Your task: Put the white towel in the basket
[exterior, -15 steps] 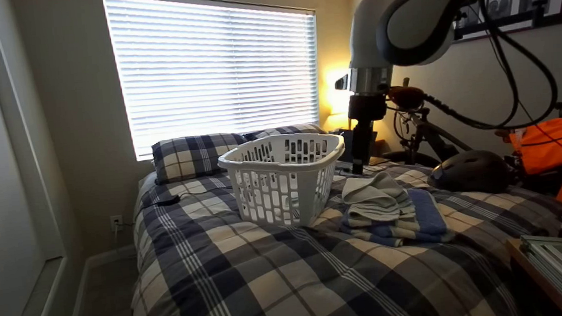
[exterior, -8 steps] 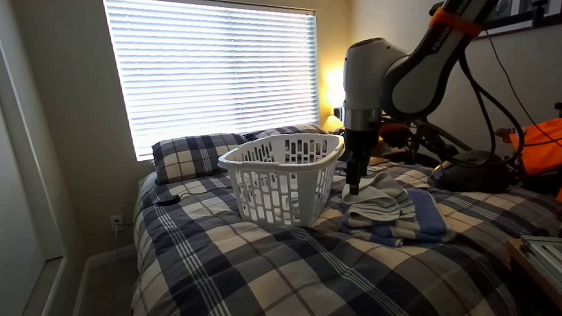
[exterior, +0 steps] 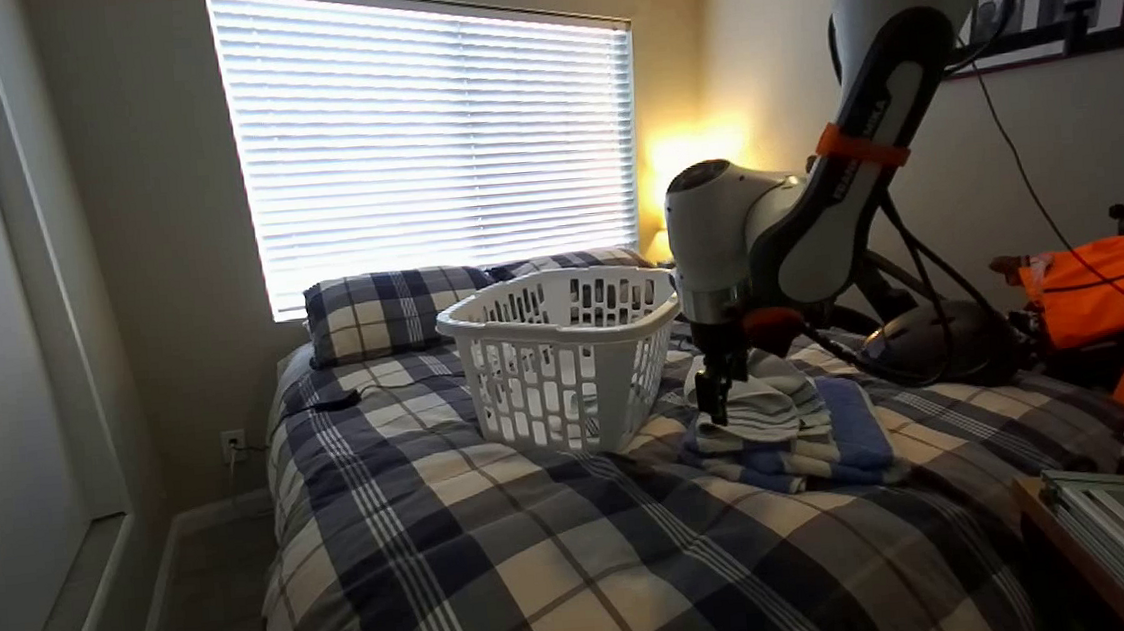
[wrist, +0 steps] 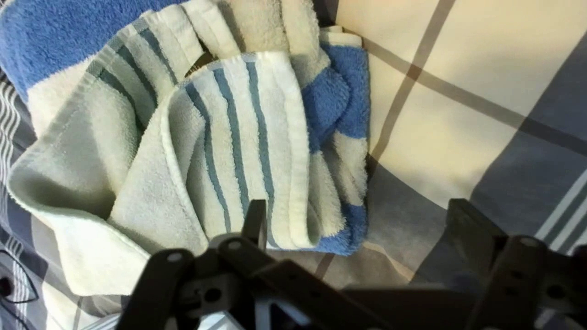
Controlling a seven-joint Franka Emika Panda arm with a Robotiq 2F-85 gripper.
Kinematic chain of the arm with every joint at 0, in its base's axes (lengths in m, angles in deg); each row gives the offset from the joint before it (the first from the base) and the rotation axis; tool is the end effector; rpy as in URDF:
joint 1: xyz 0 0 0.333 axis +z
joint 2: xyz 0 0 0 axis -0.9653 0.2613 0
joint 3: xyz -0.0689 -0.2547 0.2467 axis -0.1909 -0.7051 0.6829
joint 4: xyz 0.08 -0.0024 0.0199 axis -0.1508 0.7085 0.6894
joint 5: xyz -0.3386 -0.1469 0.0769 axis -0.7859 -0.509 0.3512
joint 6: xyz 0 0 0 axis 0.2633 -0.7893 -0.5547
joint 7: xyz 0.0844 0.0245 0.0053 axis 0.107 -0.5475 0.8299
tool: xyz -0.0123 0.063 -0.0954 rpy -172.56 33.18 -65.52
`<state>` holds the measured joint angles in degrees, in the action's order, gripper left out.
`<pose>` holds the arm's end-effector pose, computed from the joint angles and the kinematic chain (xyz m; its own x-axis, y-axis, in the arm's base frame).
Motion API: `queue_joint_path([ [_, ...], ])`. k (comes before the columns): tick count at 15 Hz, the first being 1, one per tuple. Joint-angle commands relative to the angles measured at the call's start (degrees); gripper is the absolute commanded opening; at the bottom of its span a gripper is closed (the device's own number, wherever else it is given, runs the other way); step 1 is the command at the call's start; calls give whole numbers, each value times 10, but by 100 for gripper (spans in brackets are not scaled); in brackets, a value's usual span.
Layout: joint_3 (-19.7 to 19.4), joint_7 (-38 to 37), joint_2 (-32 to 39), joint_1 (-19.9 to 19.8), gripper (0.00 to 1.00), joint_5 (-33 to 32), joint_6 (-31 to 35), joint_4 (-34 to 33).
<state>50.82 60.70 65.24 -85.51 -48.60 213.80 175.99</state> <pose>0.4543 -0.2498 0.2513 0.9414 -0.3350 0.0384 -0.3228 -0.8625 0.3898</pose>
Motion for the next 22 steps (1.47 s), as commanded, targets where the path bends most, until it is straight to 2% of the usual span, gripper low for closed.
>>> queue_joint_path([
  [1,-18,1,17,16,100,8,2,-8],
  [4,-30,-3,50,23,100,9,6,-28],
  [9,-31,-4,54,24,100,9,6,-33],
  [11,-53,-51,82,43,100,-11,-9,-57],
  [15,-104,-127,144,75,100,-34,5,-94],
  [19,-134,-175,207,93,100,-29,24,-132],
  [22,-141,-191,245,99,100,-15,29,-156],
])
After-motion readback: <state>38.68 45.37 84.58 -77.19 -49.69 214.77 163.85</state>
